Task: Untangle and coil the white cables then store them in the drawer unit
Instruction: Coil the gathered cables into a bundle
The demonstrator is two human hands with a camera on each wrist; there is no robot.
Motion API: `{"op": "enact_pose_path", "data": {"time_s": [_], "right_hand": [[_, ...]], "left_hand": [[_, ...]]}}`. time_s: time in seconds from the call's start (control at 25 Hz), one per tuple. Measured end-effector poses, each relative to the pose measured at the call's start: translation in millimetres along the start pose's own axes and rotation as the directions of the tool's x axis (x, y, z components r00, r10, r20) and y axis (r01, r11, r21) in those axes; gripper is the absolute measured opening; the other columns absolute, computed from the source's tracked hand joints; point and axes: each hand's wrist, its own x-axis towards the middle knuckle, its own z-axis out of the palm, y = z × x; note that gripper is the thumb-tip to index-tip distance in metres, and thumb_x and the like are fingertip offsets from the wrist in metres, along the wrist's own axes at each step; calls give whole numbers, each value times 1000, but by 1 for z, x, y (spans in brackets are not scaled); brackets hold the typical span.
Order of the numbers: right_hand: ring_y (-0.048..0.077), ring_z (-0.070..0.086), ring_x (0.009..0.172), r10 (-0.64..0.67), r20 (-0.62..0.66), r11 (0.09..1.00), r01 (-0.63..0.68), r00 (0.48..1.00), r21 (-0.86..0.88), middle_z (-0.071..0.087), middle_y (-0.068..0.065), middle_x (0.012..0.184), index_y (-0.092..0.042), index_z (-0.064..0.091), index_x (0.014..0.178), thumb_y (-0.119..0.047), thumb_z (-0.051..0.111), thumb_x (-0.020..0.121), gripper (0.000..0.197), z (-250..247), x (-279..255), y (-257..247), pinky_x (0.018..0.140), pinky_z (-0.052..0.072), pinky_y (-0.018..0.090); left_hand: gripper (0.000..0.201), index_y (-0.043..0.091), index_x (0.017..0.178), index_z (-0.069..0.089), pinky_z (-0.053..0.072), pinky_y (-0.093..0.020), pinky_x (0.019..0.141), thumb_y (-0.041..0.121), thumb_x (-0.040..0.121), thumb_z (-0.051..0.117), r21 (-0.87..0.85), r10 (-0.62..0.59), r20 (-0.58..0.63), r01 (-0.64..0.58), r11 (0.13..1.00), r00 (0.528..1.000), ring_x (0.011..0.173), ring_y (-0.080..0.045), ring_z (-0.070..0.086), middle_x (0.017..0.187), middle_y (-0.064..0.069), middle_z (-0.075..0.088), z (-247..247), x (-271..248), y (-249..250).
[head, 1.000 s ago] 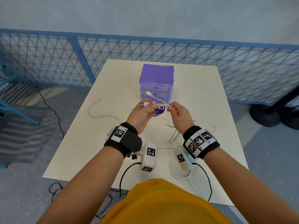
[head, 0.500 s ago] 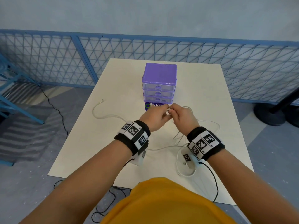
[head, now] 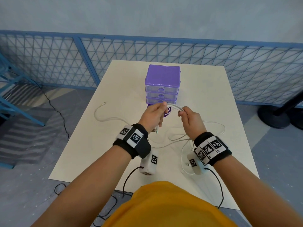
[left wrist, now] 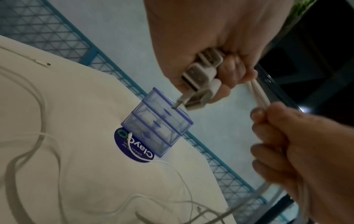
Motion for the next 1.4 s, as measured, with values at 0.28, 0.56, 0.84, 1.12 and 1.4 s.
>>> {"op": "enact_pose_path", "data": {"time_s": [0.28, 0.56, 0.84, 1.12, 1.4], "right_hand": [[1, 44, 48, 32, -3, 996, -31, 999, 80, 41, -13, 56, -19, 43, 71, -14, 35, 95, 26, 17, 0, -19, 52, 36, 7], [15, 55, 56, 62, -13, 988, -59, 998, 142, 59, 6, 67, -4, 57, 96, -25, 30, 96, 34, 33, -4, -24, 57, 44, 24], [23, 56, 70, 54, 89, 998, -58, 995, 40, 60, 9, 82, -8, 44, 106, -20, 31, 96, 20, 32, -7, -32, 65, 40, 28], [31, 50, 66, 30, 189, 992, -6, 982, -126, 57, 18, 73, 1, 43, 110, -22, 27, 97, 30, 29, -14, -31, 61, 32, 31], [41, 60, 83, 9, 218, 984, 30, 976, -178, 65, 28, 91, -5, 38, 127, -19, 29, 97, 35, 29, -14, -27, 70, 45, 40]], "left_hand": [[26, 29, 84, 63, 35, -28, 49, 35, 96, 41, -204, 34, -115, -57, 977, 993, 33, -6, 37, 71, -3, 52, 19, -9, -5], [26, 30, 86, 65, 48, -28, 68, 38, 95, 42, -268, 22, -75, -42, 962, 997, 79, -17, 57, 84, -3, 62, 29, -18, -5], [36, 24, 74, 54, 43, -23, 52, 40, 97, 32, -358, -74, -237, -16, 934, 969, 70, -17, 58, 74, 3, 61, 26, -14, 6], [36, 20, 72, 50, 34, -22, 47, 44, 95, 37, -652, -216, -210, 28, 757, 954, 42, -6, 36, 50, 10, 41, 19, -7, 18], [40, 23, 76, 52, 45, -23, 60, 52, 94, 31, -677, -311, -100, 164, 717, 945, 61, -7, 59, 56, 9, 51, 17, -8, 15]]}}
